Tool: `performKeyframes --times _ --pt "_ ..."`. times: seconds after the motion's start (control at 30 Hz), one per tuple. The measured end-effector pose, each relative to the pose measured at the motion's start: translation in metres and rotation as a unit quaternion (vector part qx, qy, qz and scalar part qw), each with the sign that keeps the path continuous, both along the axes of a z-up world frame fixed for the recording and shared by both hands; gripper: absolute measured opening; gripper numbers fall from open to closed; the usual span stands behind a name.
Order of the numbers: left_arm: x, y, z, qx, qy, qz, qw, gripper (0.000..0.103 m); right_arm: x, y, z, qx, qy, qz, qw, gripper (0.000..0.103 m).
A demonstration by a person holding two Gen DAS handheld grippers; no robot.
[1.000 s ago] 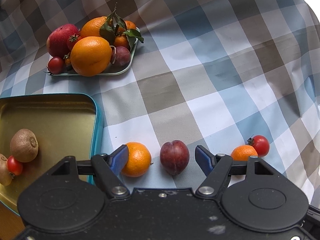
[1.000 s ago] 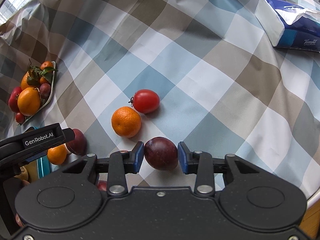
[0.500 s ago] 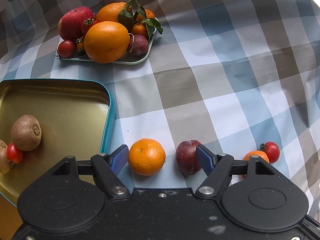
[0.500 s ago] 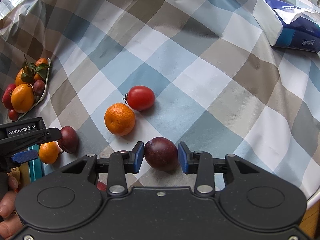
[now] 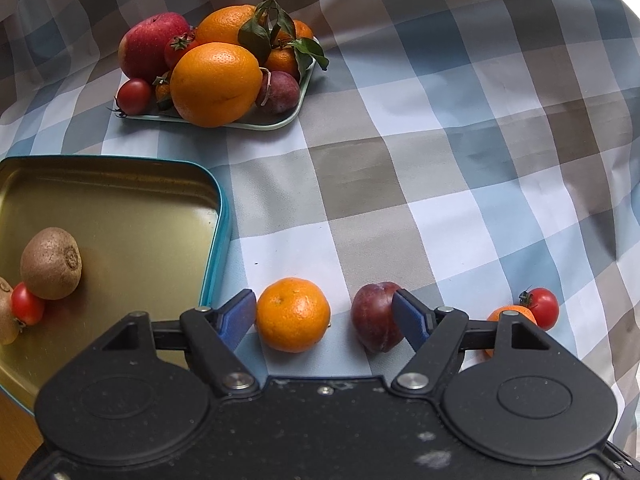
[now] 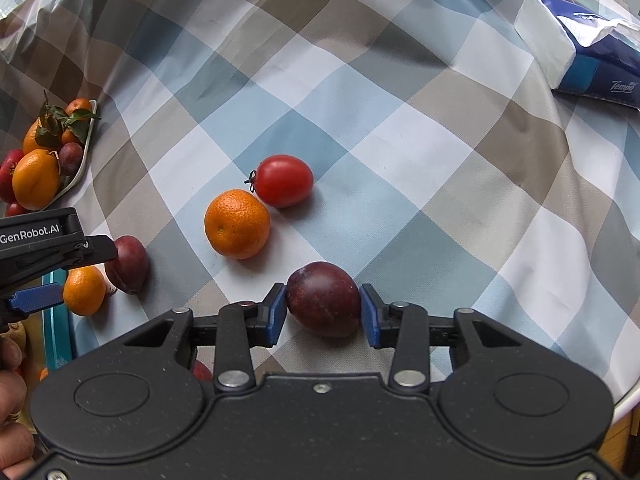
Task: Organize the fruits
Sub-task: 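Hold the plum in the right gripper while the left gripper grasps a mandarin orange, then carry the plum in the right gripper and mandarin in the left over the gold tray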
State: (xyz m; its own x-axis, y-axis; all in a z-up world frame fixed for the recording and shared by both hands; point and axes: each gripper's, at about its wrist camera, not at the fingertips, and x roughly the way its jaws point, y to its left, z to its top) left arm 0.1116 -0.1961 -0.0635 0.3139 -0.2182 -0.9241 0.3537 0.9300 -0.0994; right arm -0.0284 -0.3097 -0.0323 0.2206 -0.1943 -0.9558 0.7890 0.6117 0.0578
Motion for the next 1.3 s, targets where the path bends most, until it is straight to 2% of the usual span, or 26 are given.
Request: performKeyframes --times 0.13,0.23,0.33,0.4,0.57,0.67,0.8,0.87,0.93,0.97,1.0,1.03,1.3 --pt "0.005 0.008 0.003 -0.017 0.012 0.020 0.9996 0.064 -0.001 -0.002 0.000 0.010 -0.005 -0.005 1.000 0.049" --pt "0.008 0.012 0.002 -0.021 0.018 0.036 0.9990 0.060 0.000 -0.002 0.000 0.012 -0.008 -0.004 1.000 0.049" --pt "0.010 0.011 -0.003 -0.008 0.023 0.042 0.9988 0.055 0.000 -0.003 0.000 0.017 -0.010 -0.004 1.000 0.049" --pt "0.011 0.010 -0.007 0.007 0.018 0.047 0.9987 0.055 0.000 -0.003 0.000 0.019 -0.011 -0.004 1.000 0.049" --pt "0.014 0.006 -0.022 0.014 0.049 0.042 0.9978 0.056 0.000 -0.002 0.000 0.018 -0.010 -0.003 1.000 0.049" --pt "0.011 0.004 -0.021 0.020 0.035 0.037 0.9985 0.057 0.000 -0.002 0.001 0.022 -0.012 -0.004 1.000 0.049" --pt "0.009 0.002 -0.019 0.026 0.015 0.037 0.9989 0.069 0.000 0.000 0.003 0.021 -0.015 0.001 1.000 0.049" --pt "0.010 0.001 -0.021 0.031 0.013 0.035 0.9988 0.071 0.000 0.001 0.005 0.020 -0.017 0.004 1.000 0.049" --pt "0.010 -0.001 -0.024 0.037 0.012 0.033 0.9987 0.064 0.000 0.003 0.008 0.020 -0.020 0.005 1.000 0.049" --pt "0.009 -0.001 -0.024 0.042 0.008 0.032 0.9986 0.058 0.000 0.004 0.009 0.020 -0.021 0.006 1.000 0.049" --pt "0.008 -0.002 -0.024 0.049 0.000 0.030 0.9984 0.046 0.000 0.004 0.011 0.019 -0.022 0.006 1.000 0.049" --pt "0.006 -0.003 -0.022 0.051 -0.010 0.023 0.9984 0.043 0.000 0.005 0.013 0.019 -0.024 0.007 1.000 0.049" --pt "-0.003 -0.006 -0.010 0.037 -0.015 0.004 0.9992 0.043 0.000 0.009 0.027 0.016 -0.041 0.005 0.999 0.049"
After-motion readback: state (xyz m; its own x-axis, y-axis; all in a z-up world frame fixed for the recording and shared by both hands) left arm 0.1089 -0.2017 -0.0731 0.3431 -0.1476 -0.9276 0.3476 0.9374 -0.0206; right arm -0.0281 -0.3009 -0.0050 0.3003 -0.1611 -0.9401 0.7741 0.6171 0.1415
